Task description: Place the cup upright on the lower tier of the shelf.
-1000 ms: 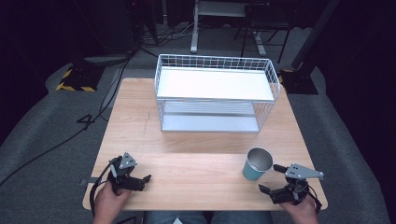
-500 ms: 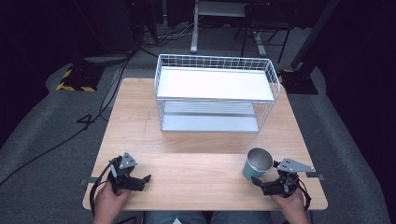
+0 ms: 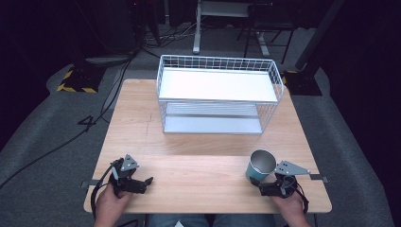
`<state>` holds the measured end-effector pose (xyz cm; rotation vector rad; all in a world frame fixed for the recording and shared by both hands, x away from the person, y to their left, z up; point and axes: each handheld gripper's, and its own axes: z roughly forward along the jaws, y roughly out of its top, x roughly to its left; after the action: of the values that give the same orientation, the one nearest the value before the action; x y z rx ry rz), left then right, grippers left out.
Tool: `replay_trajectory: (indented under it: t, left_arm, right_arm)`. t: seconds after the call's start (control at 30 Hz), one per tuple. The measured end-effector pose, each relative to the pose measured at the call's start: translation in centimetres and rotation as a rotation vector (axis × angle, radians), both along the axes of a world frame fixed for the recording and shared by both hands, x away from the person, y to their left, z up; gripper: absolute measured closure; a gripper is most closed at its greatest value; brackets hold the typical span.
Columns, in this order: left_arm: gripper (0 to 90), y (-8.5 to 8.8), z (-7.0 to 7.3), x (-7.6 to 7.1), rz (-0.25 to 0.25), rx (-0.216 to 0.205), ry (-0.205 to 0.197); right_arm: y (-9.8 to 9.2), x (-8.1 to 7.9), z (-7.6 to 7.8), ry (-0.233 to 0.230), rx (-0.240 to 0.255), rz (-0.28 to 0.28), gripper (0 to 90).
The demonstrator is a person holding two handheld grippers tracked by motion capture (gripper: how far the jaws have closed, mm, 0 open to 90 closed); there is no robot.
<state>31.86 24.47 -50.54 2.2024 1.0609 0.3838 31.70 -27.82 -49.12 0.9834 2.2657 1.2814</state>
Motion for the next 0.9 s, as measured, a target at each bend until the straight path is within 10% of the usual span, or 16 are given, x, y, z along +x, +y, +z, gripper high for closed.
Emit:
replay_trajectory:
  t: [0.9]
  left_arm:
    - [2.9,0.0,0.0,0.0,0.000,0.000,0.000]
  right_arm:
    - [0.9,0.2,1.7,-0.001,-0.015,-0.049,21.7]
